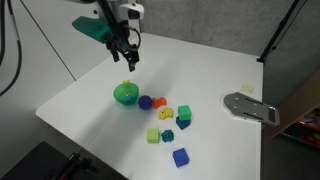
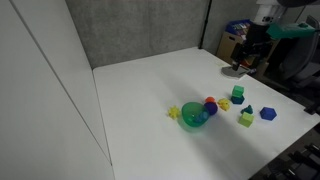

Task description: Put the blue toy in the green bowl.

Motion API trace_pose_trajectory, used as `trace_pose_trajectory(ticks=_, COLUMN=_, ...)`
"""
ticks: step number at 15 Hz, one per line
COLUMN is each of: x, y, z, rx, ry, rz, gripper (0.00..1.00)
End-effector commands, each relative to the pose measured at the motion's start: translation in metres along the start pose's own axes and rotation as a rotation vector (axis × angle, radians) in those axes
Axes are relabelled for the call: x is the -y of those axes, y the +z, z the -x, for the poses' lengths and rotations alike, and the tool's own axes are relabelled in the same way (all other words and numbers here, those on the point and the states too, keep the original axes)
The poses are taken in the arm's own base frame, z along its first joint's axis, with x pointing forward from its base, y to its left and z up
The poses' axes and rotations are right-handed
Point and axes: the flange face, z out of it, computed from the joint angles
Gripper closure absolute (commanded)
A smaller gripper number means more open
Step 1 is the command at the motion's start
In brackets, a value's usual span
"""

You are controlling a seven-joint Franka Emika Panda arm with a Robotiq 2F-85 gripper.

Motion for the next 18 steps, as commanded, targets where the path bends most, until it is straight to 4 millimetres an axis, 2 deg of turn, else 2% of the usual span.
trace_pose_trajectory(ticks=1, x=-0.036, y=0.030, z=-0.016, rx=-0.015, ry=0.103, rz=-0.019, gripper=0.00)
trace_pose_trajectory(ticks=5, x=-0.084, y=0.074, z=-0.028, rx=0.004, ry=0.204, rz=-0.003, gripper=0.00)
trace_pose_trajectory(ticks=8, x=-0.111, y=0.108, z=-0.031, rx=0.006, ry=0.259, rz=0.014, gripper=0.00)
trace_pose_trajectory(ticks=15, x=-0.160, y=0.176, z=-0.039, rx=0.003, ry=0.369, rz=0.022, gripper=0.00)
trace_pose_trajectory(ticks=18, x=-0.175, y=0.195, z=-0.043, rx=0.012, ry=0.412, rz=0.024, gripper=0.00)
